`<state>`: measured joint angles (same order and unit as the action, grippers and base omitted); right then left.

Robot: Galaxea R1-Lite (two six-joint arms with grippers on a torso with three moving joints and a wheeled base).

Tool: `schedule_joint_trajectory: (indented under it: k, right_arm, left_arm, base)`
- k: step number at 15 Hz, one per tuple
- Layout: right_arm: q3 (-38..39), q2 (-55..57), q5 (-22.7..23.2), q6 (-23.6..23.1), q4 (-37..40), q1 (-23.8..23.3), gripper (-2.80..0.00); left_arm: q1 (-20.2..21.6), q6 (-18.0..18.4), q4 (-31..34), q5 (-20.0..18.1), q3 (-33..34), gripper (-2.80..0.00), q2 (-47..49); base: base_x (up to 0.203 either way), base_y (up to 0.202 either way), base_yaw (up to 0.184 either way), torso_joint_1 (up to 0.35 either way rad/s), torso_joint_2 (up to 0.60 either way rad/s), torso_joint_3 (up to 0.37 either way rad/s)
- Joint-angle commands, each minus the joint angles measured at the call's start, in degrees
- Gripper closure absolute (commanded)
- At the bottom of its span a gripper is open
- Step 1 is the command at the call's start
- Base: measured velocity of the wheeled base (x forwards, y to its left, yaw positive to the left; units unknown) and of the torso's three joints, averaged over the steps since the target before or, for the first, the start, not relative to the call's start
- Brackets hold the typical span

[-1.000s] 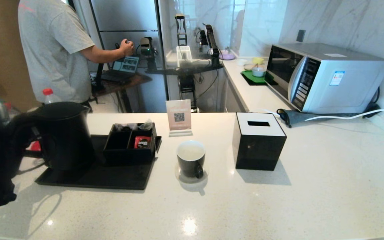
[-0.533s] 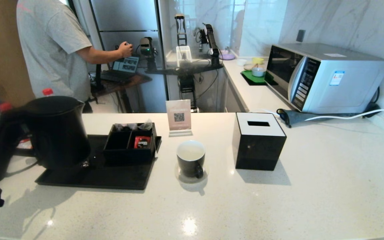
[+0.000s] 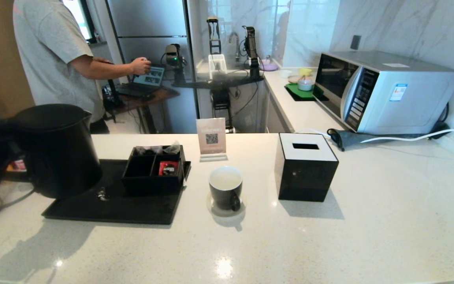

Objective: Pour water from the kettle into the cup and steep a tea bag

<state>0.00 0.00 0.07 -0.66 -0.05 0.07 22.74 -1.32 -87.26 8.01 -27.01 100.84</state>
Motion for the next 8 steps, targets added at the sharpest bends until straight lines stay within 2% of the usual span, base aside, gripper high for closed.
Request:
schedule_joint_trajectory:
  k: [1,6,8]
  right_arm:
    - [0.0,0.0,0.0,0.0,0.0,0.0,0.0]
    - [0.0,0.0,0.0,0.0,0.0,0.0,0.0]
    - [0.0,0.0,0.0,0.0,0.0,0.0,0.0]
  left_arm:
    - [-0.4,-0.1,-1.4,0.0,2.0,0.0,-3.0]
    - [-3.6,0.2,-0.9,0.0,3.8,0.0,-5.8]
    - [-6.0,0.3,2.2,0.0,3.8,0.0,-8.1]
  base:
    - [0.0,0.0,0.0,0.0,0.0,0.0]
    - [0.0,0.0,0.0,0.0,0.0,0.0]
    - [0.0,0.0,0.0,0.0,0.0,0.0]
